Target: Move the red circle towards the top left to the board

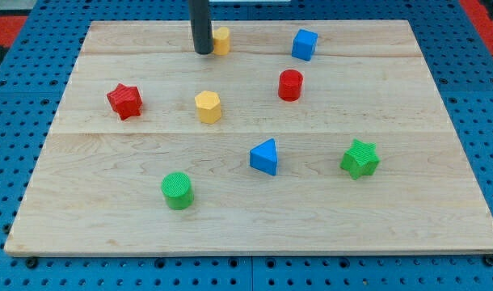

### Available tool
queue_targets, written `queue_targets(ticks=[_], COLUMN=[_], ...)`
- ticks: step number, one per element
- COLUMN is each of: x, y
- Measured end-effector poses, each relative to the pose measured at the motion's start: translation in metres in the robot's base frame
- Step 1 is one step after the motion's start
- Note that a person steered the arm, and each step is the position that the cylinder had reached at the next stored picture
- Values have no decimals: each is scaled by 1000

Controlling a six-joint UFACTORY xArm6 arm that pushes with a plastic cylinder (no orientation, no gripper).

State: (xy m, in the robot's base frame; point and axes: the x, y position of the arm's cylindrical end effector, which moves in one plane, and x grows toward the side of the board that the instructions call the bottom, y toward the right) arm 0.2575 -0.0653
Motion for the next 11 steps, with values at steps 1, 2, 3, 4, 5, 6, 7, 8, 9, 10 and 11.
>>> queue_targets(ticks=[1, 2, 3, 4, 5, 6, 7, 8, 9, 10, 11], x=[27, 41, 72, 95, 96, 114, 96, 69, 32, 10, 1], y=[59, 157, 205, 137, 51, 62, -36, -100, -131, -140, -127])
